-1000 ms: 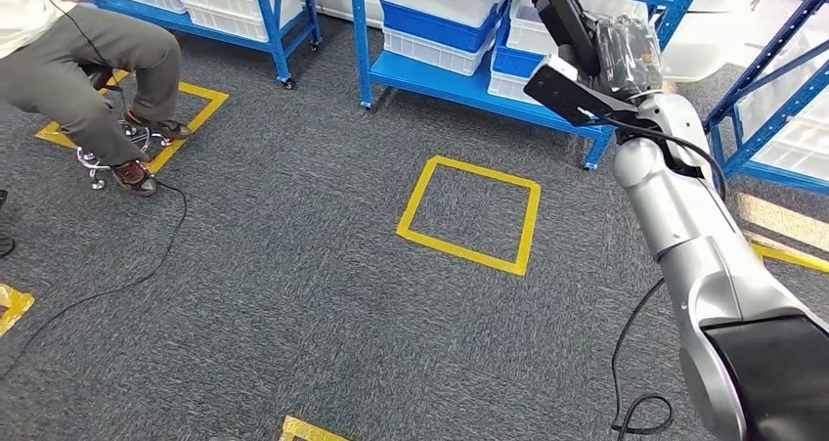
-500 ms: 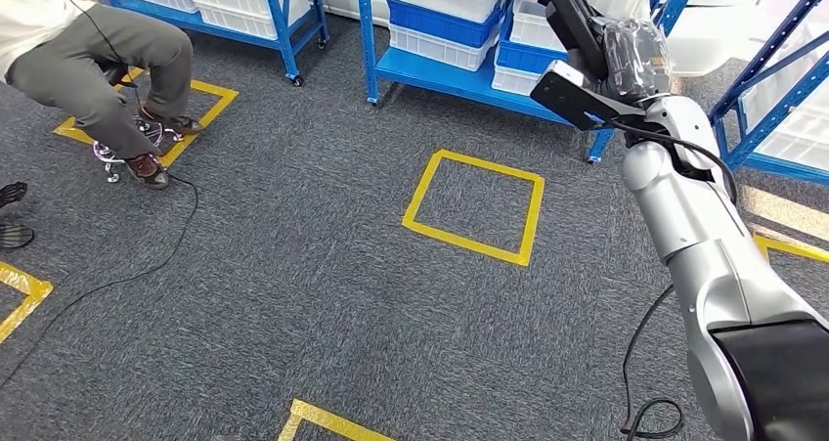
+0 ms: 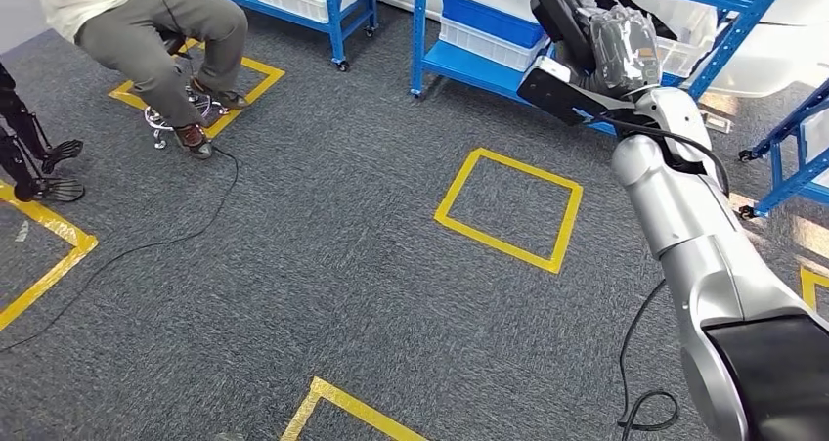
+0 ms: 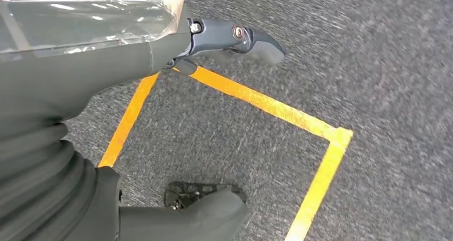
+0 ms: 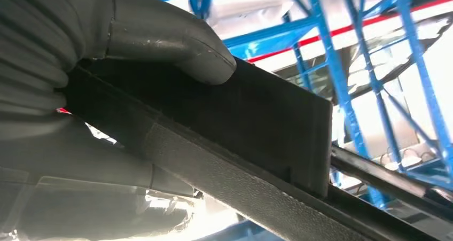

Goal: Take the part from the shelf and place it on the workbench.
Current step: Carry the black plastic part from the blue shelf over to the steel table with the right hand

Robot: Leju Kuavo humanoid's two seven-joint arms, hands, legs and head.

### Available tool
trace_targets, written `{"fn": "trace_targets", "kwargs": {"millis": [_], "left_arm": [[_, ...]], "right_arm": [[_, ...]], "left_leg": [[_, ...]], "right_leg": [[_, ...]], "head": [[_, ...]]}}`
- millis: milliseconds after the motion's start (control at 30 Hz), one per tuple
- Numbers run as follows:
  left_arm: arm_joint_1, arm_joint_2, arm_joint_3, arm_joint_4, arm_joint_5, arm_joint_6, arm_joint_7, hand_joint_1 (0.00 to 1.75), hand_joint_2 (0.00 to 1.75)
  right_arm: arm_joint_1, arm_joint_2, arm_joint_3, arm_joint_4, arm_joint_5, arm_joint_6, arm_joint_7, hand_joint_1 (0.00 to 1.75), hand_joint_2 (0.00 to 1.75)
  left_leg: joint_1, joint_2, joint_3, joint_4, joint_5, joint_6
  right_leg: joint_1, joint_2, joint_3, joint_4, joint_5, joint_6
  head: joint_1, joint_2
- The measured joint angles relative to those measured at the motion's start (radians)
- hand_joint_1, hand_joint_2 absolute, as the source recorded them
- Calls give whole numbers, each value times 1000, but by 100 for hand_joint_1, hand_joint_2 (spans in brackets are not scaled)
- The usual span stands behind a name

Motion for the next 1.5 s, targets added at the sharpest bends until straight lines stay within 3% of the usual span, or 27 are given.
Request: {"fn": "trace_targets", "kwargs": {"millis": [33, 100, 167, 200, 233, 333, 400, 433, 467, 533, 600, 667, 733, 767, 800, 867, 933, 1000, 1033, 1100, 1167, 1233, 1267, 1300, 1367, 1433, 1500], "left_arm": [[0, 0, 0, 0, 0, 0, 0, 0, 175], [-2, -1, 0, 0, -1, 0, 1, 0, 175], [-3, -2, 0, 0, -2, 0, 2, 0, 175], [-3, -2, 0, 0, -2, 0, 3, 0, 175], [-3, -3, 0, 0, -2, 0, 4, 0, 175], [-3, -4, 0, 0, -2, 0, 5, 0, 175], [-3, -5, 0, 0, -8, 0, 9, 0, 175], [-2, -5, 0, 0, -11, 0, 13, 0, 175], [0, -5, 0, 0, -15, 0, 17, 0, 175], [2, -5, 0, 0, -20, 0, 27, 0, 175], [3, -5, 0, 0, -24, 0, 37, 0, 175], [2, -4, 0, 0, -28, 0, 46, 0, 175], [3, -4, 0, 0, -30, 0, 55, 0, 175], [3, -3, 0, 0, -31, 0, 60, 0, 175], [3, -2, 0, 0, -32, 0, 64, 0, 175], [0, 0, -1, 0, -38, -1, 72, 0, 175], [-4, 1, -3, -1, -48, -3, 81, 0, 175], [-8, 2, -4, -1, -58, -4, 89, 0, 175], [-9, 3, -4, -1, -62, -5, 93, 0, 175], [-12, 6, -4, -2, -68, -8, 97, 0, 175], [-20, 7, -8, -3, -75, -15, 98, 0, 175], [-27, 7, -14, -4, -83, -22, 101, 0, 175], [-28, 7, -18, -4, -87, -24, 103, 0, 175], [-30, 6, -20, -4, -91, -24, 106, 0, 175], [-32, 6, -26, -4, -98, -25, 110, 0, 175], [-35, 4, -32, -4, -104, -26, 113, 0, 175], [-35, 2, -35, -4, -106, -27, 116, 0, 175]], "right_arm": [[-1, 0, 0, 0, 1, 2, 2, 175, 175], [-2, -3, -1, -1, 3, 6, 6, 175, 175], [-1, -6, -1, 0, 5, 9, 11, 175, 175], [0, -7, -1, 0, 5, 10, 13, 175, 175], [0, -7, -1, 0, 5, 10, 14, 175, 175], [-3, -7, -1, -1, 5, 10, 14, 175, 175], [-6, -7, -1, -1, 6, 11, 14, 175, 175], [-6, -5, 0, -1, 6, 11, 14, 175, 175], [-7, -2, 0, -1, 6, 10, 14, 175, 175], [-6, 8, 2, -2, 8, 7, 14, 175, 175], [-4, 18, 3, -2, 13, 3, 15, 175, 175], [3, 27, 5, -2, 20, -6, 18, 175, 175], [18, 41, 8, -6, 30, -15, 26, 175, 175], [28, 50, 9, -10, 36, -18, 31, 175, 175], [38, 60, 12, -16, 43, -20, 38, 175, 175], [50, 80, 16, -33, 58, -19, 53, 175, 175], [53, 93, 19, -52, 69, -17, 64, 175, 175], [60, 104, 21, -72, 75, -16, 70, 175, 175], [68, 110, 22, -82, 79, -15, 70, 175, 175], [87, 116, 22, -99, 87, -14, 73, 175, 175], [106, 118, 22, -108, 98, -14, 77, 175, 175], [126, 119, 23, -111, 105, -14, 81, 175, 175], [136, 121, 23, -112, 107, -14, 82, 175, 175], [145, 123, 23, -115, 109, -15, 83, 175, 175], [154, 129, 22, -125, 111, -15, 81, 175, 175], [156, 136, 22, -136, 113, -15, 78, 175, 175], [159, 148, 23, -145, 115, -14, 75, 175, 175]], "left_leg": [[0, -9, 0, -5, 5, 9], [0, -30, -4, -10, 14, 22], [-2, -55, -10, -10, 18, 28], [-4, -68, -12, -10, 21, 30], [-5, -80, -14, -10, 23, 29], [-6, -116, -18, -9, 32, 20], [-7, -133, -24, -11, 39, 9], [-8, -142, -27, -13, 44, 2], [-6, -146, -30, -16, 48, -4], [-8, -115, -44, 5, 32, -12], [-9, -63, -77, 80, -18, -18], [-4, -46, -125, 193, -72, -27], [2, -41, -154, 264, -92, -35], [6, -36, -145, 254, -81, -40], [11, -25, -119, 209, -58, -44], [16, 28, -47, 83, -11, -50], [13, 57, -14, 18, 6, -40], [7, 35, -19, 11, 9, -21], [5, 22, -19, 7, 13, -12], [5, -3, -20, -2, 23, 7], [6, -29, -24, -7, 30, 18], [4, -60, -29, -7, 34, 23], [3, -75, -31, -7, 36, 23], [3, -89, -32, -6, 38, 22], [2, -114, -34, -6, 44, 16], [0, -132, -38, -6, 49, 7], [-1, -147, -42, -12, 58, -5]], "right_leg": [[-4, 17, -12, 24, -16, 1], [-9, 65, -61, 135, -70, -4], [-9, 88, -117, 255, -111, -4], [-8, 91, -125, 272, -113, 0], [-8, 94, -114, 251, -99, 5], [-9, 131, -16, 57, -28, 14], [-2, 146, 14, -3, -9, 4], [3, 137, 14, -4, -5, -3], [-1, 127, 15, -7, 0, -11], [-10, 107, 15, -14, 10, -28], [-14, 91, 14, -18, 16, -42], [-11, 75, 13, -18, 17, -48], [-9, 55, 13, -18, 17, -49], [-9, 45, 13, -18, 17, -48], [-10, 34, 13, -17, 16, -47], [-5, 15, 9, -9, 10, -38], [6, -3, 6, -1, 2, -26], [14, -25, 9, -3, -1, -15], [13, -23, 8, 0, -5, -9], [4, 21, -13, 47, -36, -5], [-1, 76, -70, 170, -94, -8], [-1, 92, -121, 277, -130, -6], [0, 94, -122, 281, -126, -2], [-1, 97, -104, 244, -107, 4], [-1, 123, -37, 102, -52, 9], [3, 146, 6, 11, -16, 1], [9, 138, 11, -1, -6, -13]], "head": [[0, 0], [2, 0], [1, 0], [2, 0], [1, 0], [1, 0], [0, 0], [0, 0], [0, 0], [-2, 0], [-4, 0], [-4, 0], [-4, 0], [-4, 0], [-4, 0], [-6, 0], [-2, 0], [5, 0], [6, 0], [6, 0], [7, 0], [7, 0], [7, 0], [7, 0], [7, 0], [6, 0], [6, 0]]}}
